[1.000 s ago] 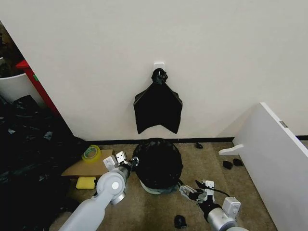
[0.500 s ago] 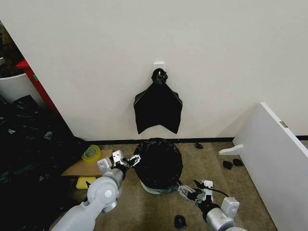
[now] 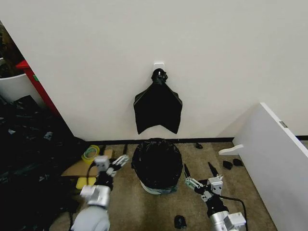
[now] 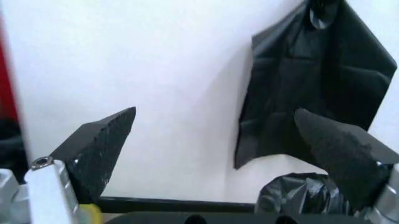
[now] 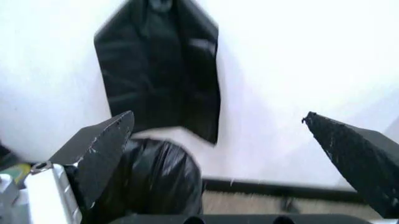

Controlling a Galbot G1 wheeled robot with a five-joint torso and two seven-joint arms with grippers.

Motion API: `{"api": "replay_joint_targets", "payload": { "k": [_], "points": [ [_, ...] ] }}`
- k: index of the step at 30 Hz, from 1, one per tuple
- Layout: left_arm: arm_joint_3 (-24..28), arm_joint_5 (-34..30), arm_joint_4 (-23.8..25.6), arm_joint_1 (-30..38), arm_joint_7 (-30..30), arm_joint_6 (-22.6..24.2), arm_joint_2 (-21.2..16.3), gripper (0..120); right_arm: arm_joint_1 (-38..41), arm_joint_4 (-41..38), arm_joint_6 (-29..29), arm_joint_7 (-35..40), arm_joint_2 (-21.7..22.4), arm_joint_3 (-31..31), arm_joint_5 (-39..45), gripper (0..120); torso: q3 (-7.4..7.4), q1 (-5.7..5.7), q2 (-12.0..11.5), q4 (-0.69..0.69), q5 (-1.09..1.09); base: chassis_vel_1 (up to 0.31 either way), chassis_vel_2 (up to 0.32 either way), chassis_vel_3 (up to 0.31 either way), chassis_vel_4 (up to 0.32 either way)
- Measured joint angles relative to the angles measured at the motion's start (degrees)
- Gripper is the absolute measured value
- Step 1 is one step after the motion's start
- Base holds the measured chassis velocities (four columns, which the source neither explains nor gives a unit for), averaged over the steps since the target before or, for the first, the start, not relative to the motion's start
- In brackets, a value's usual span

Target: Place the garbage bag over the trash bin.

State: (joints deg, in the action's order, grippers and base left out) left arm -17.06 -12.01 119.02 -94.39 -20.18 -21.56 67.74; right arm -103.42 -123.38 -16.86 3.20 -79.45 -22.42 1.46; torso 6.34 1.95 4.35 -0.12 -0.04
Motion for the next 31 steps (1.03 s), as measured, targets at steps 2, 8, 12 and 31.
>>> {"api": "replay_joint_targets", "payload": {
  "k": [2,8,12,31],
  "points": [
    [-2.0,3.41,0.65,-4.93,2.11,-4.69,3.13,100,-1.17,-0.87,-2.0,-0.14,-0.85,-0.81,-1.19,100,0.0,0.0,0.0,0.0,0.02,0.0,0.0,0.0,0.0],
    [-4.1,10.1,3.23,-12.23,5.5,-11.42,6.99,100,-2.96,-1.73,-5.63,-0.51,-1.46,-1.86,-2.29,100,0.0,0.0,0.0,-0.02,0.01,0.0,0.0,0.0,0.0],
    [-4.43,11.39,5.24,-16.52,5.95,-12.31,7.99,100,-3.75,-2.8,-6.3,-0.59,-2.97,-2.51,-1.37,100,0.0,0.0,0.0,-0.02,0.02,0.0,0.0,0.0,0.0],
    [-3.39,11.86,4.97,-17.3,3.03,-14.11,9.24,100,-5.3,-2.94,-8.49,0.07,-4.53,-0.07,-4.16,100,0.01,0.01,0.0,-0.02,0.01,0.0,0.0,0.0,0.0]
  ]
}}
